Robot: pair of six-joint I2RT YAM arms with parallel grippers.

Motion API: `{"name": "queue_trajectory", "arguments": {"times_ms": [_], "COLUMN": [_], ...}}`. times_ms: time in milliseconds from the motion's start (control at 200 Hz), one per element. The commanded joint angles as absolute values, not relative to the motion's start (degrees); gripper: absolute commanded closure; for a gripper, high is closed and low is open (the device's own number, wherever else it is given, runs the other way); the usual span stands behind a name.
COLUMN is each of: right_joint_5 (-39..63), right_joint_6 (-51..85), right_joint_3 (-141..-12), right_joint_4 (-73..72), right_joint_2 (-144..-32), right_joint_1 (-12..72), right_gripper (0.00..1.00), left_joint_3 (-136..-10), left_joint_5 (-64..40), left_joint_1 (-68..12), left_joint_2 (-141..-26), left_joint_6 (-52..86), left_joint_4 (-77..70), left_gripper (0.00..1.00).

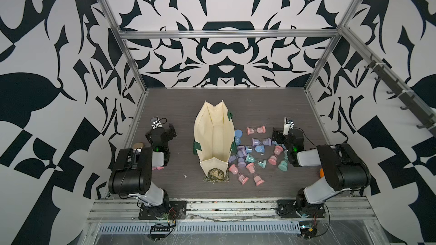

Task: Put the hourglass into the canvas bag
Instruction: Pick up the hourglass from the center of the board.

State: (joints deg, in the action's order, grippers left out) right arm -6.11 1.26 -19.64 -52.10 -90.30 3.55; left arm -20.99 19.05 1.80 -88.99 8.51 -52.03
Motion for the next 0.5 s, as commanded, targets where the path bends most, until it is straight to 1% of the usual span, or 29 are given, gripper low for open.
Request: {"name": "queue_trajectory", "arguments": {"times_ms": [0, 225, 495], "right_joint_5": [-5.10, -4.59, -4.83], "right_joint_6": [0.65, 0.77, 0.72], "right_joint_3": [-19.79, -19.69, -19.69], "right_joint_4": [-54.23, -54.56, -54.64], "right_joint_2": [-89.30, -89.30, -89.30], "right_joint_1": [3.58, 3.53, 3.58], "right_gripper": [0.01, 0.01, 0.01], "left_joint_3": [-20.92, -21.08, -21.13], "left_joint_5": [19.12, 18.73, 20.72], "left_joint_1": [1.65, 1.58, 0.44], "left_joint_2": [-88.76, -88.24, -88.76], "left_joint_6": [8.16, 7.94, 6.97], "left_joint_4": [-52.73, -51.58, -52.42], "left_gripper": [0.00, 0.00, 0.00]}}
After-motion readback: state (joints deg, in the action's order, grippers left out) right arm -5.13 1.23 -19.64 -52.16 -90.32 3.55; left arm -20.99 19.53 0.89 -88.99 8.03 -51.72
